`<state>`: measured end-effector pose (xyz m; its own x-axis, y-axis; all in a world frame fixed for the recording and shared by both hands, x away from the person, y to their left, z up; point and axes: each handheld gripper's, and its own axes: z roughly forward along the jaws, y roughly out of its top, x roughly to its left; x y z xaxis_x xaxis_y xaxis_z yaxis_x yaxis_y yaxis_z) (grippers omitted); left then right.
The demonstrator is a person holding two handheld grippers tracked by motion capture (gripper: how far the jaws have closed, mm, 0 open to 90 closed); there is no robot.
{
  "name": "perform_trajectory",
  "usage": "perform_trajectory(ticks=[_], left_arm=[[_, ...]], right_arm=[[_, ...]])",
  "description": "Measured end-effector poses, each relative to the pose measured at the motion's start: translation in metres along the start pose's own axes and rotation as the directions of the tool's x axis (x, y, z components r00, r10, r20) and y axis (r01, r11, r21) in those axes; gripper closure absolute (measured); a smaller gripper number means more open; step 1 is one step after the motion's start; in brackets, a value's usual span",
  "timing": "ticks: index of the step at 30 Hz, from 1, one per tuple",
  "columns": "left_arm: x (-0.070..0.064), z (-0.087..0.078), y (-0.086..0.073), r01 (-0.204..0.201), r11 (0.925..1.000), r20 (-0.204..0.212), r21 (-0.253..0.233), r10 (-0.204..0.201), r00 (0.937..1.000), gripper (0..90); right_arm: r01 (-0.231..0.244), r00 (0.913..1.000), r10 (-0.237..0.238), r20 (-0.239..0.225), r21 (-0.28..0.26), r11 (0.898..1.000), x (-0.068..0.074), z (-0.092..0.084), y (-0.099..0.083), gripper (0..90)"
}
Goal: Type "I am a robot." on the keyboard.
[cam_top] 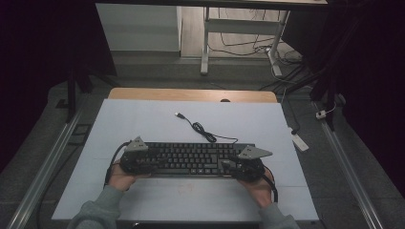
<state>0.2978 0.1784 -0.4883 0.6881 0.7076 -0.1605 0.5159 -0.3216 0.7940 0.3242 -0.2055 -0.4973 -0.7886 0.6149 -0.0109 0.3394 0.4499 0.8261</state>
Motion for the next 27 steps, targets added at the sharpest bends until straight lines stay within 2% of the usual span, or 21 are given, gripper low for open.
perform_trajectory(ticks=[5,9,12,15,22,27], left_arm=[[0.001,-0.002,0.001,0.006,1.0000,-0.006,-0.004,-0.006,1.0000,44.1],[0.003,0.000,0.000,0.012,0.9998,-0.012,0.018,-0.011,0.9999,42.2],[0.004,-0.001,-0.001,0.013,0.9998,-0.016,0.015,-0.013,0.9998,41.8],[0.007,-0.002,-0.001,0.021,0.9997,-0.035,0.016,-0.020,0.9992,42.5],[0.015,0.000,-0.006,0.021,0.9985,-0.094,0.051,-0.016,0.9955,53.0],[0.017,0.002,-0.009,0.015,0.9966,-0.115,0.081,-0.006,0.9933,63.8]], right_arm=[[-0.002,1.0000,0.002,0.003,-0.003,1.000,-0.001,0.000,0.000,57.6],[-0.001,1.0000,0.001,0.003,0.000,1.000,-0.001,0.000,0.000,57.6],[-0.001,1.0000,0.001,0.003,0.001,1.000,-0.001,0.000,0.000,57.6],[-0.002,1.0000,0.002,0.004,0.002,1.000,0.000,0.001,0.000,57.6],[-0.002,1.0000,0.002,0.007,0.004,1.000,0.000,0.001,0.000,57.6],[-0.001,1.0000,0.001,0.009,0.006,1.000,0.000,0.002,-0.001,57.6]])
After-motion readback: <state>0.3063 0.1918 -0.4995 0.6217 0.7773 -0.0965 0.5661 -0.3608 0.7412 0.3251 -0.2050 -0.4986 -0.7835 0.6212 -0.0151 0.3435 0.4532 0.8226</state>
